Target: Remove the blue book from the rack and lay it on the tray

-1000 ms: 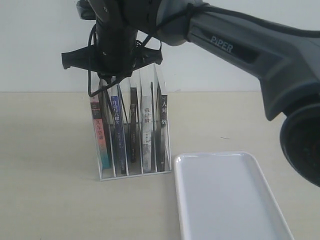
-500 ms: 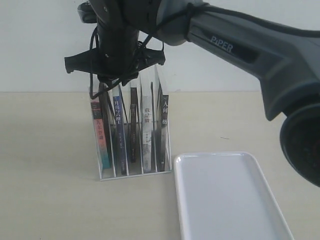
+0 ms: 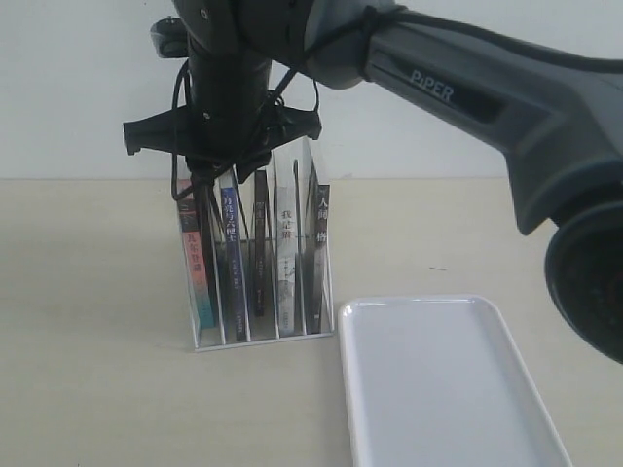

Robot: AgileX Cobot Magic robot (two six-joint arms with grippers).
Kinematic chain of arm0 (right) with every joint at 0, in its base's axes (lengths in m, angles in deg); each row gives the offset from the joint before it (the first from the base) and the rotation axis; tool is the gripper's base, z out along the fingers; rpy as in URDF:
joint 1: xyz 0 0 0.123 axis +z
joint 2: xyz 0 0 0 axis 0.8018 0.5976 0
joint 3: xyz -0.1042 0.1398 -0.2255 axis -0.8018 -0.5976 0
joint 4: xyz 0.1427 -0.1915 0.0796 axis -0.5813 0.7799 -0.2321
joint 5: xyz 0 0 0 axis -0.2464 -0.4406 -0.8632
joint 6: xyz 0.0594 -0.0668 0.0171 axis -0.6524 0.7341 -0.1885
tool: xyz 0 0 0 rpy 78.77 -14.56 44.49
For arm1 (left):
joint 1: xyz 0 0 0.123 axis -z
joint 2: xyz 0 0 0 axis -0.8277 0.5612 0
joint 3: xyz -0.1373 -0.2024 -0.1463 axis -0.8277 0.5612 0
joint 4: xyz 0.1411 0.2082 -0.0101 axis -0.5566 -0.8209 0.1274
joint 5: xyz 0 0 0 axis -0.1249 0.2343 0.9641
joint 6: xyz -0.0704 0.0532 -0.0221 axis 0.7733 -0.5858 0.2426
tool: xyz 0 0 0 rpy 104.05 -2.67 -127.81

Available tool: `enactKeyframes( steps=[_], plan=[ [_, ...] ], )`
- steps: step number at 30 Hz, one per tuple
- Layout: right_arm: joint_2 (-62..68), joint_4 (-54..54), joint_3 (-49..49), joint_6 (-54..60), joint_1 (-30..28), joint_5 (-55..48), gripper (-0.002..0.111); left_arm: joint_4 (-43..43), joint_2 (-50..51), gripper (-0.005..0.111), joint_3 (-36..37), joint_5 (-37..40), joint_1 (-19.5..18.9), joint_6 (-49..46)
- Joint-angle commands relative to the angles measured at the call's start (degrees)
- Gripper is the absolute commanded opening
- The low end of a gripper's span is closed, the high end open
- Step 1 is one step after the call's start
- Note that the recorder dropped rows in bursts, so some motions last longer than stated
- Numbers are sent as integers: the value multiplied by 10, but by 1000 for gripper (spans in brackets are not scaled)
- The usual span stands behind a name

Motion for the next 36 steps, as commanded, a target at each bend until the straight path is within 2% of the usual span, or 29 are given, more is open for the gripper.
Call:
enactKeyframes(
  steps=[1, 6, 12, 25, 36],
  plan=[
    [-1, -2, 3, 7, 0, -10, 31, 6, -2, 4, 2, -1, 0, -1],
    [-1, -3, 3, 7, 0, -13, 26, 6, -2, 4, 2, -1, 0, -1],
    [-1, -7, 3, 20, 0, -13, 0, 6, -2, 4, 2, -1, 0, -1],
    [-17, -12, 3, 36, 0, -10, 0, 6, -2, 4, 2, -1, 0, -1],
    [-119, 1, 3, 51, 0, -6, 0, 6, -2, 4, 2, -1, 0, -1]
  ],
)
